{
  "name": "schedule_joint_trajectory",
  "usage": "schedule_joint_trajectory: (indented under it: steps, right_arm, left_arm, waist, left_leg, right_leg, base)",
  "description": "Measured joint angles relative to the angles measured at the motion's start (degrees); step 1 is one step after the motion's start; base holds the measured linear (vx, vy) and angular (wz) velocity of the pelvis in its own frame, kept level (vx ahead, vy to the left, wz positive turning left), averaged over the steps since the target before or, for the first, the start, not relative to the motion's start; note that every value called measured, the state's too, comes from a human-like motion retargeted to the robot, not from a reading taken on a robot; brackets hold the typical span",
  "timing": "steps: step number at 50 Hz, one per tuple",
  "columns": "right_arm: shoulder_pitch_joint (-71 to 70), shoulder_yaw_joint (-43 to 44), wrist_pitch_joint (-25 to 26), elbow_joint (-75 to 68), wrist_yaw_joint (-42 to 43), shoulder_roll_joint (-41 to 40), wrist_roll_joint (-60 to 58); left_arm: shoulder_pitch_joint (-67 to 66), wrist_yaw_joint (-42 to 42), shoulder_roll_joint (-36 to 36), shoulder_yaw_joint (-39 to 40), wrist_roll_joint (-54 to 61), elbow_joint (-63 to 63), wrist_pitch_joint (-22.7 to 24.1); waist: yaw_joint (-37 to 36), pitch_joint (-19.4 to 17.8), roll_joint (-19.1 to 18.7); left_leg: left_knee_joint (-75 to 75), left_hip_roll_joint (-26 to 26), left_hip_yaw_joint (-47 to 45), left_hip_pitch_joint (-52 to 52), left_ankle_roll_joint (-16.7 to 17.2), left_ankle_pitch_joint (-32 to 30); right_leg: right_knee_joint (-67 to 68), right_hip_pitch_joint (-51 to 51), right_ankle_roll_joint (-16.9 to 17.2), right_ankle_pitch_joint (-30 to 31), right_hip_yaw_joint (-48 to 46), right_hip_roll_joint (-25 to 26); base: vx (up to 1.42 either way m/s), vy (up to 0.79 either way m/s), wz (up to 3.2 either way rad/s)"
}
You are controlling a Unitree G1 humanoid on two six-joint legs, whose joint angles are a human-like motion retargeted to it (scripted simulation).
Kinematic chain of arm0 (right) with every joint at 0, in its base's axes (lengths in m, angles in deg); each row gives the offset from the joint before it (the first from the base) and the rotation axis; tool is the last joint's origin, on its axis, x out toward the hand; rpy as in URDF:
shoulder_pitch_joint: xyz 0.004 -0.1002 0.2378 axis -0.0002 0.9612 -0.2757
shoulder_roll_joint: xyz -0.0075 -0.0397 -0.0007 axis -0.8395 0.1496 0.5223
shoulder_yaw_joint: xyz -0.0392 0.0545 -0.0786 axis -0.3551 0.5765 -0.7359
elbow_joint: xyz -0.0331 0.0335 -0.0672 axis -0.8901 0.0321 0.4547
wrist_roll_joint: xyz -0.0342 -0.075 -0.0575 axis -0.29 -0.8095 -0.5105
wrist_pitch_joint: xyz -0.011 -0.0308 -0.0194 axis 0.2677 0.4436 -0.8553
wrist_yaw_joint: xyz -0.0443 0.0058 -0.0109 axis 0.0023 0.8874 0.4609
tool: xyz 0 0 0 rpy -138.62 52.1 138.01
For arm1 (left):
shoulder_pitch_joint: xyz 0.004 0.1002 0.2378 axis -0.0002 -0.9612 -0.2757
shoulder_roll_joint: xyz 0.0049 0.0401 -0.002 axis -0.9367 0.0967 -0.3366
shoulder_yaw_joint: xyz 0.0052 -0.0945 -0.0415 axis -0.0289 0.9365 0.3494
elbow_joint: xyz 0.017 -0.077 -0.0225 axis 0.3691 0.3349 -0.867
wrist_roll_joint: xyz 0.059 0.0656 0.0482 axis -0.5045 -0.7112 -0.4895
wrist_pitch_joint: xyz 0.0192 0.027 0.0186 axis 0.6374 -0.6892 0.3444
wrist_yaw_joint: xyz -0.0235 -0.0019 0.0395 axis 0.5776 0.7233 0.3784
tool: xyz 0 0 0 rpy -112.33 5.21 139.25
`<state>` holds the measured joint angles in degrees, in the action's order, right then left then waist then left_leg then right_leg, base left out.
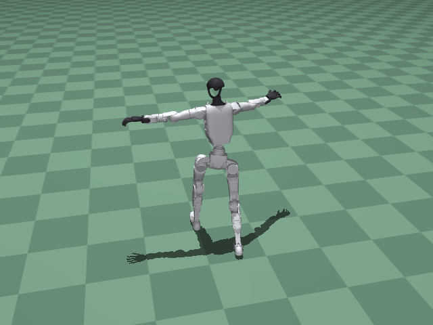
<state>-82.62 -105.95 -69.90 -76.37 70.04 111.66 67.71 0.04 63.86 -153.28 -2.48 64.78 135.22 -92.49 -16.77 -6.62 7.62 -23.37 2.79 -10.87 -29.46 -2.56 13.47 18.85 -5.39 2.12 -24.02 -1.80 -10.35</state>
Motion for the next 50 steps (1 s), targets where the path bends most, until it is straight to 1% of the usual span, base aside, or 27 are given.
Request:
schedule_joint_trajectory:
  steps: [2,3,5,7,10,12,13,15,17,18,20,22,23,25,28,30,32,33,35,37,39,40,41,43,45,47,50]
  right_arm:
    - [-3.2,-2.1,0.0,0.3,-1.2,0.6,-0.7]
    - [-4.6,-3.2,0.0,0.4,-2.0,0.6,-1.4]
    - [-5.3,-4.8,0.5,1.0,-3.4,-0.3,-2.9]
    - [-3.5,-4.7,1.4,1.8,-4.3,-2.3,-4.3]
    - [1.8,-1.3,2.5,2.2,-5.5,-6.3,-5.3]
    - [4.7,1.4,2.9,1.5,-5.9,-9.1,-5.7]
    - [5.4,2.2,3.0,1.1,-5.8,-10.2,-6.1]
    - [5.0,2.5,2.5,0.3,-5.3,-11.3,-7.2]
    - [2.8,1.2,0.7,0.3,-5.0,-10.2,-8.2]
    - [0.7,-0.4,0.2,0.2,-5.4,-9.3,-8.2]
    - [-3.9,-4.1,0.0,-0.3,-7.2,-7.2,-7.1]
    - [-7.6,-8.0,0.2,-0.9,-9.3,-5.1,-5.2]
    - [-8.4,-9.4,0.2,-0.9,-9.7,-4.2,-4.2]
    - [-9.3,-11.0,0.4,-0.7,-9.1,-3.2,-2.1]
    - [-8.8,-10.0,0.8,-0.4,-7.2,-4.4,-1.1]
    - [-7.6,-8.5,0.8,-0.4,-6.0,-5.8,-1.9]
    - [-6.4,-8.3,-0.1,0.0,-4.9,-6.6,-2.8]
    - [-6.1,-8.9,-0.7,0.4,-4.3,-6.7,-3.1]
    - [-6.4,-10.7,-1.4,1.6,-3.6,-6.5,-3.8]
    - [-8.3,-11.3,-1.7,3.7,-5.1,-5.9,-7.2]
    - [-11.7,-12.6,-1.6,5.9,-7.2,-6.2,-9.0]
    - [-13.8,-13.1,-1.9,6.9,-8.3,-6.7,-10.4]
    - [-15.2,-13.4,-2.5,8.0,-8.9,-7.5,-11.2]
    - [-16.4,-13.4,-3.7,9.7,-9.3,-9.1,-12.4]
    - [-13.6,-11.6,-4.4,10.5,-8.6,-10.7,-12.8]
    - [-2.6,-3.5,-3.8,11.6,-6.7,-12.8,-12.2]
    - [18.6,11.1,-1.6,12.3,-4.8,-17.9,-9.0]
  left_arm:
    - [4.2,2.4,-0.7,-1.7,-3.5,0.7,-0.9]
    - [6.0,3.8,-0.7,-2.4,-5.5,1.1,-1.6]
    - [7.9,6.0,0.3,-3.7,-6.9,1.4,-2.8]
    - [8.7,6.5,2.3,-4.9,-5.5,1.1,-3.3]
    - [9.0,5.8,5.1,-6.4,-2.9,0.5,-2.1]
    - [8.6,5.2,5.3,-7.5,-1.4,0.4,-0.8]
    - [8.4,4.9,4.9,-8.0,-0.7,0.4,-0.3]
    - [7.8,4.4,3.2,-8.4,0.8,0.4,0.5]
    - [6.9,4.6,0.6,-7.7,0.3,0.1,1.6]
    - [6.5,5.1,-1.0,-7.4,-0.2,-0.2,1.6]
    - [6.0,7.1,-4.2,-7.4,-3.2,-1.0,1.2]
    - [5.5,10.1,-6.5,-7.9,-7.9,-1.5,0.6]
    - [4.9,11.1,-7.1,-8.2,-9.5,-1.5,0.4]
    - [3.3,11.0,-7.3,-8.2,-10.2,-1.0,-0.4]
    - [0.5,8.8,-5.2,-6.1,-7.9,1.5,-1.1]
    - [-2.5,6.5,-2.8,-3.1,-5.4,2.7,-0.4]
    - [-5.5,4.0,-0.1,-0.7,-2.9,2.1,0.9]
    - [-6.5,2.7,1.2,-0.2,-1.5,1.1,1.5]
    - [-7.0,0.7,3.6,-0.6,0.5,-1.6,2.4]
    - [-5.0,1.4,4.9,-0.6,-2.1,-4.1,3.4]
    - [-2.7,4.4,4.7,-1.3,-4.8,-6.4,3.5]
    - [-1.6,6.5,4.1,-1.4,-7.7,-7.0,3.7]
    - [-1.3,8.0,3.5,-1.8,-10.6,-7.3,3.8]
    - [-1.1,10.1,2.6,-2.6,-16.3,-7.8,4.0]
    - [-1.3,10.1,3.1,-3.2,-19.4,-8.9,4.1]
    - [-1.2,7.8,3.7,-2.8,-20.3,-12.3,3.3]
    - [-0.1,3.3,3.7,-2.7,-18.1,-21.2,1.6]
  waist:
    - [2.3,-2.6,0.0]
    - [3.7,-3.4,-0.8]
    - [7.3,-3.7,-2.2]
    - [11.5,-2.5,-3.1]
    - [16.8,0.2,-2.7]
    - [19.5,2.1,-1.9]
    - [20.4,3.0,-1.8]
    - [21.3,3.8,-3.0]
    - [21.4,3.6,-6.1]
    - [20.6,3.0,-7.4]
    - [18.9,1.0,-7.9]
    - [16.4,-0.9,-5.7]
    - [14.4,-1.6,-4.5]
    - [9.3,-2.4,-2.4]
    - [2.1,-0.9,-0.6]
    - [-1.4,0.4,-0.3]
    - [-3.1,1.1,-0.1]
    - [-3.2,1.1,0.3]
    - [-1.6,0.8,2.1]
    - [1.7,0.8,3.4]
    - [5.0,0.5,3.6]
    - [6.3,0.3,3.0]
    - [6.9,-0.1,2.2]
    - [8.3,-0.9,0.3]
    - [10.3,-0.2,-1.7]
    - [13.1,1.9,-2.6]
    - [17.5,7.3,-1.7]
  left_leg:
    - [-20.9,0.5,0.6,-5.3,-2.4,10.3]
    - [-29.1,1.7,0.8,-6.4,-3.5,14.2]
    - [-38.5,3.0,1.3,-5.7,-5.0,18.1]
    - [-37.5,2.3,2.1,-0.1,-4.3,17.9]
    - [-24.4,-0.3,2.0,13.6,-2.3,15.8]
    - [-14.3,-2.0,2.9,21.4,-1.5,10.6]
    - [-9.8,-2.6,4.1,24.5,-1.3,6.7]
    - [-1.1,-2.2,6.3,29.7,-0.7,1.3]
    - [4.1,1.4,4.9,30.4,2.3,5.9]
    - [7.6,2.7,4.1,30.6,2.0,9.9]
    - [9.8,3.0,3.3,28.7,-0.5,17.3]
    - [3.5,0.2,3.6,22.4,-5.0,21.3]
    - [0.2,-1.0,3.2,19.1,-6.3,21.8]
    - [-2.5,-2.2,0.8,14.2,-6.1,19.9]
    - [4.3,-2.2,-3.2,11.3,-3.9,10.3]
    - [12.2,-2.0,-4.0,10.4,-2.0,0.5]
    - [16.7,-2.9,-1.0,9.0,-0.4,-4.5]
    - [16.3,-4.0,1.0,8.1,-0.5,-3.9]
    - [7.8,-7.1,2.8,4.4,-2.8,1.1]
    - [-16.2,-7.4,0.1,-3.7,-5.5,9.5]
    - [-35.1,-5.6,-1.1,-8.5,-8.5,15.1]
    - [-44.3,-3.4,-1.1,-10.4,-9.0,17.7]
    - [-49.4,-1.7,-0.5,-10.1,-8.6,19.4]
    - [-54.2,1.2,0.4,-7.4,-7.5,22.4]
    - [-49.9,3.6,-0.2,-1.4,-6.4,24.0]
    - [-36.8,5.6,-3.2,7.6,-4.2,23.0]
    - [-10.6,5.9,-9.9,19.2,1.5,16.1]
  right_leg:
    - [2.3,3.7,-0.3,-9.2,-1.1,-0.3]
    - [5.5,6.8,-0.9,-11.7,-2.2,0.4]
    - [10.0,13.0,-1.1,-12.0,-4.6,1.3]
    - [7.5,16.2,0.7,-6.6,-6.5,1.7]
    - [-3.4,16.6,3.1,6.4,-8.1,1.3]
    - [-10.3,16.9,3.5,15.0,-6.7,1.4]
    - [-12.3,17.4,3.3,17.9,-5.3,1.8]
    - [-11.7,18.7,2.3,18.4,-3.0,3.8]
    - [-0.2,22.6,1.3,11.3,-3.0,6.8]
    - [9.0,25.5,0.7,7.1,-3.3,7.9]
    - [27.7,30.0,-0.6,-0.3,-4.4,6.7]
    - [39.1,30.2,-1.9,-5.1,-2.7,3.6]
    - [41.5,29.0,-2.1,-6.5,-0.9,3.0]
    - [40.3,24.7,-1.3,-7.4,3.1,3.4]
    - [25.8,15.6,2.1,-3.8,6.8,5.1]
    - [13.3,9.7,3.5,1.6,7.9,6.6]
    - [3.1,5.2,3.3,9.3,8.1,6.5]
    - [-0.8,3.5,2.8,13.4,8.4,5.8]
    - [-6.5,1.6,2.0,17.3,10.0,2.6]
    - [-7.2,2.2,2.8,9.1,10.2,-0.4]
    - [-7.6,4.0,1.5,-3.1,8.0,-1.7]
    - [-6.0,5.8,1.0,-9.5,6.2,-1.3]
    - [-3.3,8.1,0.2,-14.1,4.8,-0.6]
    - [3.1,13.3,-0.7,-19.8,2.1,0.6]
    - [6.3,16.7,1.1,-19.5,-1.4,1.2]
    - [1.4,14.8,4.4,-15.1,-7.4,1.4]
    - [-9.4,10.7,7.3,-6.4,-18.9,0.9]
  base:
    - [-1.38,-0.20,0.97]
    - [-1.29,-0.12,0.89]
    - [-1.19,-0.07,1.01]
    - [-1.03,-0.01,1.11]
    - [-0.95,0.09,0.87]
    - [-0.99,0.18,0.54]
    - [-1.06,0.21,0.23]
    - [-1.12,0.24,-0.07]
    - [-1.20,0.27,-0.32]
    - [-1.22,0.25,-0.51]
    - [-1.20,0.22,-0.42]
    - [-1.11,0.15,-0.27]
    - [-1.03,0.10,-0.58]
    - [-0.95,0.04,-0.99]
    - [-0.91,-0.07,-1.12]
    - [-0.97,-0.14,-0.73]
    - [-1.03,-0.15,-0.07]
    - [-1.07,-0.14,0.57]
    - [-1.08,-0.12,1.21]
    - [-1.08,-0.08,1.63]
    - [-1.11,-0.03,1.27]
    - [-1.04,0.00,0.56]
    - [-0.98,0.02,0.27]
    - [-0.81,0.04,0.33]
    - [-0.54,0.05,1.28]
    - [-0.28,0.05,2.50]
    - [-0.15,0.13,3.63]
